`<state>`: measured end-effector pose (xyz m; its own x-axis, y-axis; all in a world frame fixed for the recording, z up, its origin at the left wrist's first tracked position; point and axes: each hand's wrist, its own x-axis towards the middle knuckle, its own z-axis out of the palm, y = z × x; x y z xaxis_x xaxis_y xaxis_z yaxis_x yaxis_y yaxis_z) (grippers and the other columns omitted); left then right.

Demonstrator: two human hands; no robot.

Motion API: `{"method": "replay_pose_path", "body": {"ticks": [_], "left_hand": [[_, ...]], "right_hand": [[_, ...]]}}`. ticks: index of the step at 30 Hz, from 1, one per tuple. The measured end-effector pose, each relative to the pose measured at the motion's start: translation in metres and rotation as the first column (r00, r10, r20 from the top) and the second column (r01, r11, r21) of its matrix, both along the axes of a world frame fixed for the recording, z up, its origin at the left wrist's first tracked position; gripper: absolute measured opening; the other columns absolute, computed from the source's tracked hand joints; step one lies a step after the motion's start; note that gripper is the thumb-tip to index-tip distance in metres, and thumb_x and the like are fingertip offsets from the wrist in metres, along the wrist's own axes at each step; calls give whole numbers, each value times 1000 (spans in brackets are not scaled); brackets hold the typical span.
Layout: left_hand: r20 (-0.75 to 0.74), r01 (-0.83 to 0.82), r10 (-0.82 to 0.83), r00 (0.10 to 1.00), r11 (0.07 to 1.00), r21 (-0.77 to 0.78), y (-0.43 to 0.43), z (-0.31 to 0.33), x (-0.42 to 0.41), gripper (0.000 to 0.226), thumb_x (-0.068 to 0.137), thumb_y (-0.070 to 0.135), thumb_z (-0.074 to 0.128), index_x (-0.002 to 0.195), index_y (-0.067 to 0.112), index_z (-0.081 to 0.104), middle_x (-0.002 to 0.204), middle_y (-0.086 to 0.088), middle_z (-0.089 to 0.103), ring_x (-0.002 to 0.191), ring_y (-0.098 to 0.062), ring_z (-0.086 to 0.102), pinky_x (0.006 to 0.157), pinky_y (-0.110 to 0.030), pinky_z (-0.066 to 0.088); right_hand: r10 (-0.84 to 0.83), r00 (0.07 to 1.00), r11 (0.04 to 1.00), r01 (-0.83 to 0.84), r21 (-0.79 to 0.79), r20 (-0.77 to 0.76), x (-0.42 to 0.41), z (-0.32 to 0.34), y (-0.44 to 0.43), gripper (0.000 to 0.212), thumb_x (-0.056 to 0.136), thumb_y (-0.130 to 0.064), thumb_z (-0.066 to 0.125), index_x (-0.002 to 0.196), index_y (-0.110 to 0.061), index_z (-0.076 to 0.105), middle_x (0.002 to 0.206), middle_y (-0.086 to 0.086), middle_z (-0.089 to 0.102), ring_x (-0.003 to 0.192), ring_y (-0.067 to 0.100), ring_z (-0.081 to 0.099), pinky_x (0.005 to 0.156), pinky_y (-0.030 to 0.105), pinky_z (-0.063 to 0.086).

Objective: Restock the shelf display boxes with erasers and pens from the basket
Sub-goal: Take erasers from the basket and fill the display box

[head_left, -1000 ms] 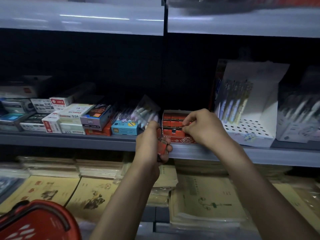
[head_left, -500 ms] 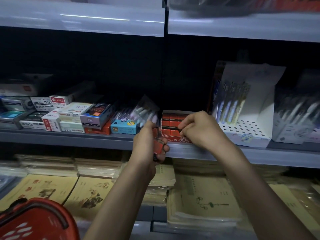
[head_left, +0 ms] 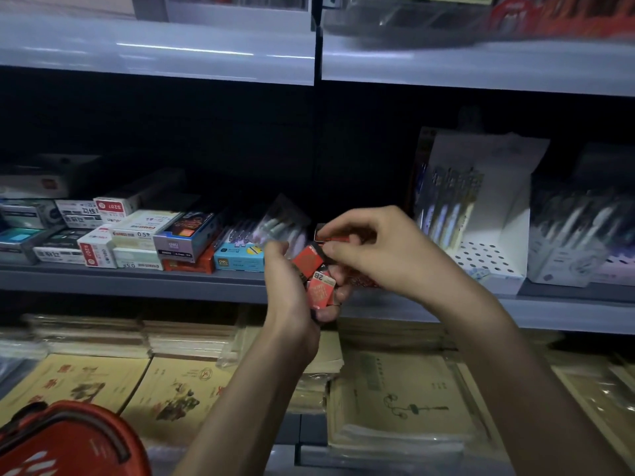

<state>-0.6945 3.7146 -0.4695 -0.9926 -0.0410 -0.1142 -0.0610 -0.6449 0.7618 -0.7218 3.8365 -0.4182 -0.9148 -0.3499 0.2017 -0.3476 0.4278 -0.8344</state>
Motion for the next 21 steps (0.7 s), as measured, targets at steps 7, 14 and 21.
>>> {"method": "replay_pose_path", "body": {"ticks": [7, 14, 21], "left_hand": [[10, 40, -39, 999, 989, -140, 2, -2, 5, 75, 100, 53, 19, 73, 13, 76, 61, -7, 49, 50, -17, 39, 42, -19, 14], [52, 45, -36, 998, 984, -174, 5, -3, 6, 59, 101, 52, 19, 82, 12, 59, 61, -6, 48, 46, -16, 39, 40, -17, 14], [40, 35, -27, 999, 980, -196, 7, -4, 4, 67, 101, 52, 20, 69, 14, 65, 58, -7, 49, 44, -17, 39, 42, -18, 13]], "right_hand": [[33, 997, 999, -33, -8, 72, 1, -5, 11, 13, 89, -11, 79, 101, -9, 76, 66, 8, 68, 60, 5, 64, 60, 11, 48], [67, 988, 992, -51, -112, 142, 3, -6, 17, 17, 87, -3, 78, 104, -2, 74, 74, 12, 72, 63, 6, 68, 63, 10, 49], [95, 983, 986, -71, -151, 155, 0, -10, 18, 22, 84, -3, 81, 105, -1, 72, 65, -4, 70, 63, 12, 68, 65, 17, 54]]}}
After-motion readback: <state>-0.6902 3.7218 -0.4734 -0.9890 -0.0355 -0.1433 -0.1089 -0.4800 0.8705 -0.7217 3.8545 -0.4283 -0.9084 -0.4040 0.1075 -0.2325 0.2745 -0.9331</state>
